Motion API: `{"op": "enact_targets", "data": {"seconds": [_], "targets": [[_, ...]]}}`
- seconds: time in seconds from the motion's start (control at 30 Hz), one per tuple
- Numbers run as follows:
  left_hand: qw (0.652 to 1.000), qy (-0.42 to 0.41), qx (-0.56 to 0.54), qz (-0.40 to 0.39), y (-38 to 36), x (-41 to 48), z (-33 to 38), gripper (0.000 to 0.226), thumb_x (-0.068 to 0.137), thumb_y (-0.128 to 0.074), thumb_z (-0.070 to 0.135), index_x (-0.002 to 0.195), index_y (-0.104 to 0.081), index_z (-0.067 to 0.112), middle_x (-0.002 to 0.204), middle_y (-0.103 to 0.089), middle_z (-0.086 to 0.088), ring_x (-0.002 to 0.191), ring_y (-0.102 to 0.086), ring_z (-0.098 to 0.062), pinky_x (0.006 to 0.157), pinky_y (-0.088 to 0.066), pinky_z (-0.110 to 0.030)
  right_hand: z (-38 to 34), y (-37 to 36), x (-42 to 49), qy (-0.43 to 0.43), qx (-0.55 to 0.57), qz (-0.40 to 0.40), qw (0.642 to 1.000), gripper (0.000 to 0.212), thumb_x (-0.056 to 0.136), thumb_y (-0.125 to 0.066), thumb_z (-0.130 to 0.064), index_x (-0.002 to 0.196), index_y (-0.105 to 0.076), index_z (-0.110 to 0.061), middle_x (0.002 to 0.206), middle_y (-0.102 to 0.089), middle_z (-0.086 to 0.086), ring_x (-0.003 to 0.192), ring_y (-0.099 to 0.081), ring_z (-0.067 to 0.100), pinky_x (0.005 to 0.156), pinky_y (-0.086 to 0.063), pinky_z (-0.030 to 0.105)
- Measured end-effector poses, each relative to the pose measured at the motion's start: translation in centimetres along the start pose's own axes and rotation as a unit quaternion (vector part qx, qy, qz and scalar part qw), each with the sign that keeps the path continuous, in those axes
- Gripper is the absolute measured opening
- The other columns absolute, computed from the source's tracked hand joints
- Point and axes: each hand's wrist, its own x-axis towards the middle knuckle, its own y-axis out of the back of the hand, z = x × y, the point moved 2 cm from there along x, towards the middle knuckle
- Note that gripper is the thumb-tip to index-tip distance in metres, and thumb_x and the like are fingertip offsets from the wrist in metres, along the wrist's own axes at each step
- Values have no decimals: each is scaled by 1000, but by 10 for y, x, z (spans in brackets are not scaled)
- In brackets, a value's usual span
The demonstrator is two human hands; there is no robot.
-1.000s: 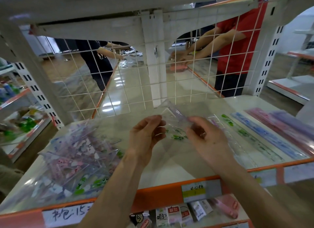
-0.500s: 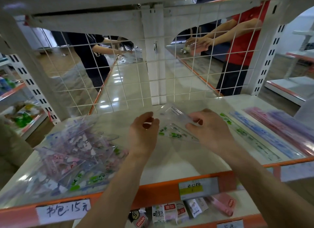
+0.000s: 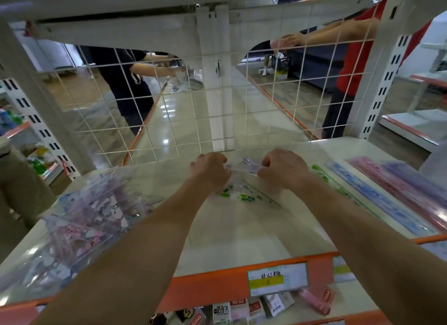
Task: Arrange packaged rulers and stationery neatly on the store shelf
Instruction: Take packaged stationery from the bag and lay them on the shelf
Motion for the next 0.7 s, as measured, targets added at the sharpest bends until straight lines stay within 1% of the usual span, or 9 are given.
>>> {"op": "enact_targets", "data": {"seconds": [0.1,0.17,0.23,0.3,0.37,0.43,0.53,0.63,0.7], "targets": [[1000,-9,24,9,-2,3,1,26,93,-53,29,115,-65,21,122,-62,-1,115,-52,-23,98,-38,-39,-6,-5,3,-5,-15,-7,1000,29,90,-49,-34,80,-63,-11,71,-52,4,75,-53,26,68,-41,28],[999,-11,31,7,1,0,2,26,93,-53,30,115,-65,22,124,-61,0,116,-51,-23,97,-37,-37,-6,-5,2,-5,-36,-8,999,38,92,-45,-41,90,-67,-9,85,-61,9,82,-56,28,76,-44,30],[1000,-14,-2,12,15,-9,3,31,91,-55,32,119,-63,23,128,-58,0,120,-51,-22,101,-37,-35,-7,-2,-1,8,-58,1,998,43,90,-47,-47,105,-67,-12,107,-64,12,101,-58,30,87,-45,33],[998,-29,-51,30,40,-23,0,33,89,-58,31,121,-62,22,126,-58,0,117,-53,-20,101,-40,-32,-14,7,-8,36,-60,15,997,41,88,-54,-45,114,-65,-15,116,-62,9,111,-56,28,92,-42,32],[996,-37,-74,28,69,-43,-13,33,89,-59,27,121,-63,20,121,-61,1,110,-57,-17,94,-43,-26,-30,13,-18,83,-26,15,996,35,87,-59,-38,115,-64,-18,112,-63,5,106,-57,25,86,-40,29],[996,-24,-85,-11,94,-67,-33,33,88,-62,24,120,-64,17,115,-63,1,105,-59,-15,86,-42,-21,-54,15,-32,116,32,-13,993,31,86,-63,-36,113,-66,-21,100,-62,-2,97,-58,20,81,-40,27],[997,15,-61,-53,117,-97,-63,31,86,-64,22,117,-66,17,109,-64,2,100,-60,-12,81,-40,-15,-90,7,-54,164,105,-57,979,13,84,-66,-30,93,-71,-23,88,-66,-8,91,-63,15,83,-48,29],[996,47,-49,-61,128,-123,-89,28,86,-64,22,114,-67,19,100,-64,5,87,-60,-6,68,-41,-8,-124,-15,-69,222,145,-121,957,6,83,-66,-23,80,-70,-26,87,-70,-8,86,-64,13,80,-51,28],[995,66,-48,-61,132,-136,-105,27,86,-64,21,113,-68,18,99,-65,3,78,-56,0,65,-39,-7,-142,-29,-77,246,145,-160,945,9,83,-65,-23,91,-70,-25,95,-69,-6,89,-63,12,79,-48,26]]}}
